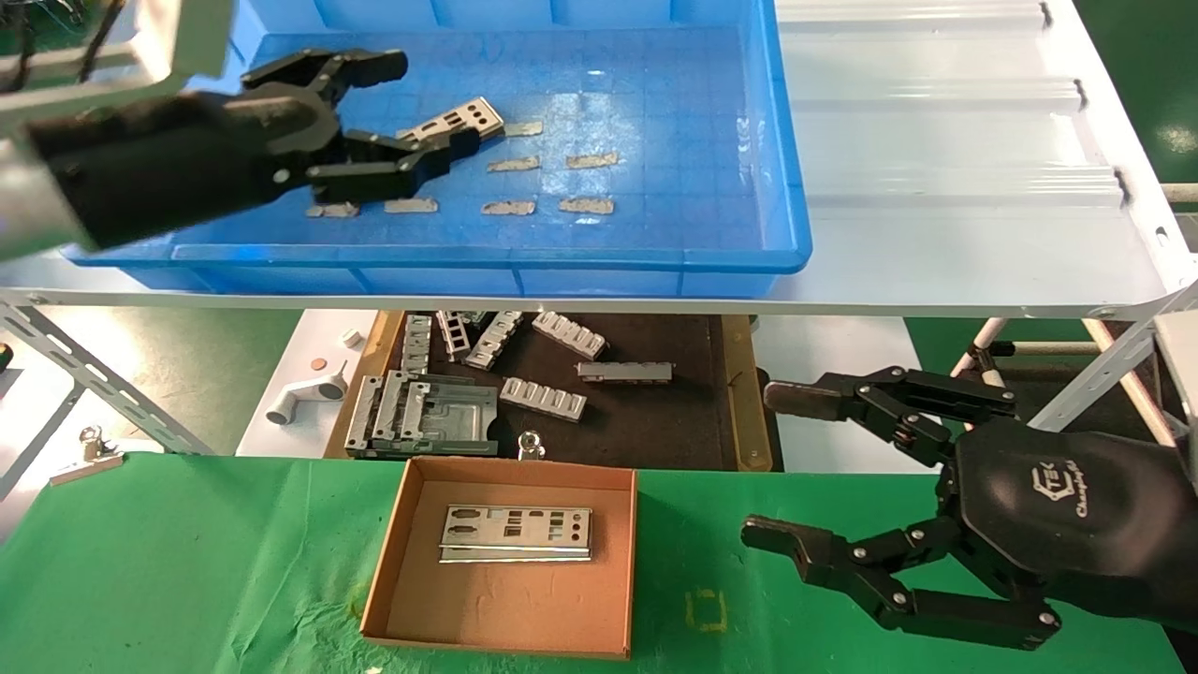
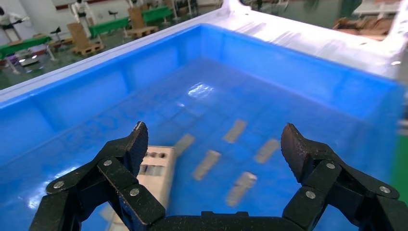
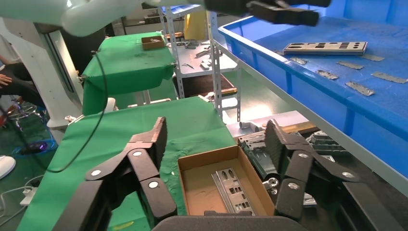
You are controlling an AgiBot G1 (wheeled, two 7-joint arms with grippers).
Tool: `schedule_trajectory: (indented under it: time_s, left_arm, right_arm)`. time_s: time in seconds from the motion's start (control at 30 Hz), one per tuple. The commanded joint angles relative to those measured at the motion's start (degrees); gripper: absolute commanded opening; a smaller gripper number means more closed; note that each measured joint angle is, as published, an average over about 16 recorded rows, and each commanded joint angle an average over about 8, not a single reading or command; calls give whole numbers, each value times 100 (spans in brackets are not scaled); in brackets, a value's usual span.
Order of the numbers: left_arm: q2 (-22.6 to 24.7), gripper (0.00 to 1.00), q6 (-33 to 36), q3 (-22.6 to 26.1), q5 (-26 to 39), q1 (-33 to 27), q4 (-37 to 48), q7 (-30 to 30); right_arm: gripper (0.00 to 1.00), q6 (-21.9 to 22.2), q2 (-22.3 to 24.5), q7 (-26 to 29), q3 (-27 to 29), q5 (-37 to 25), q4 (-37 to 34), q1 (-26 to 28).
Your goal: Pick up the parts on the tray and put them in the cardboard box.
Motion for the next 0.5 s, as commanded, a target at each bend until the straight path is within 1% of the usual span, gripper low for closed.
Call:
schedule_trajectory:
  time_s: [0.03, 0.23, 0.37, 0.5]
  left_arm:
    - [171, 100, 14, 157, 286, -395, 425, 80]
    - [574, 100, 157, 504, 867, -1268, 1744, 461]
    - [778, 100, 263, 656, 1114, -1651, 2416, 791]
    - [932, 100, 403, 742, 1236, -1911, 2930, 1097]
  right_arm:
    - [0, 0, 0, 0, 0, 0, 0, 0]
    - [0, 0, 0, 0, 0, 0, 0, 0]
    - [0, 0, 0, 0, 0, 0, 0, 0]
    - [0, 0, 0, 0, 0, 0, 0, 0]
